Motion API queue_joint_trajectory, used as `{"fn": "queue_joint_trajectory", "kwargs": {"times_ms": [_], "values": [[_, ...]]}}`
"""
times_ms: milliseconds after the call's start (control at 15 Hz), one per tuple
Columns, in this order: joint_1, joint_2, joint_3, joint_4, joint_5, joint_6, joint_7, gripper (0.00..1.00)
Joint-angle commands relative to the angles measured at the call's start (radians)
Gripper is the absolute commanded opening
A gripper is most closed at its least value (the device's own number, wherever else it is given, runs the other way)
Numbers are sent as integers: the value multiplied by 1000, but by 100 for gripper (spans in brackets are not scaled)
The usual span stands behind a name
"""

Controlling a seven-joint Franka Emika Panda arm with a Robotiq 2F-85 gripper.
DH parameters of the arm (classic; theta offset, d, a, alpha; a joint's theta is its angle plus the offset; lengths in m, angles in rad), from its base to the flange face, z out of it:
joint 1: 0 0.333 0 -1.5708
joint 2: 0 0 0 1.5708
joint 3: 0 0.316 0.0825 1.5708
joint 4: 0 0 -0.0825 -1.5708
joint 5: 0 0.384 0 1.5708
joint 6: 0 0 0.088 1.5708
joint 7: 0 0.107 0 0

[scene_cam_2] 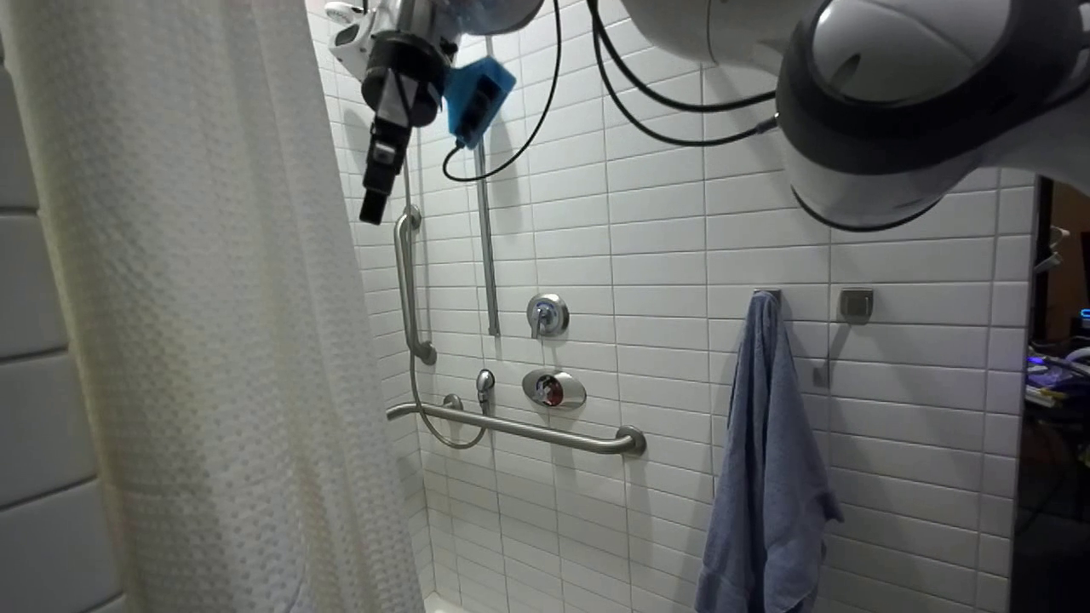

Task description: Pull the curtain to the left

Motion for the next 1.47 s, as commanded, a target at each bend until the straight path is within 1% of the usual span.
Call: {"fn": "queue_joint_trajectory", "kwargs": {"times_ms": [0,467,800,1400], "values": [[-6,-57,-33,-5,-19,11,158,100],[-17,-148,-112,-14,-112,-7,411,100],[-42,-189,-127,-18,-118,-18,545,100],[-95,-252,-125,-21,-82,-58,817,100]]}}
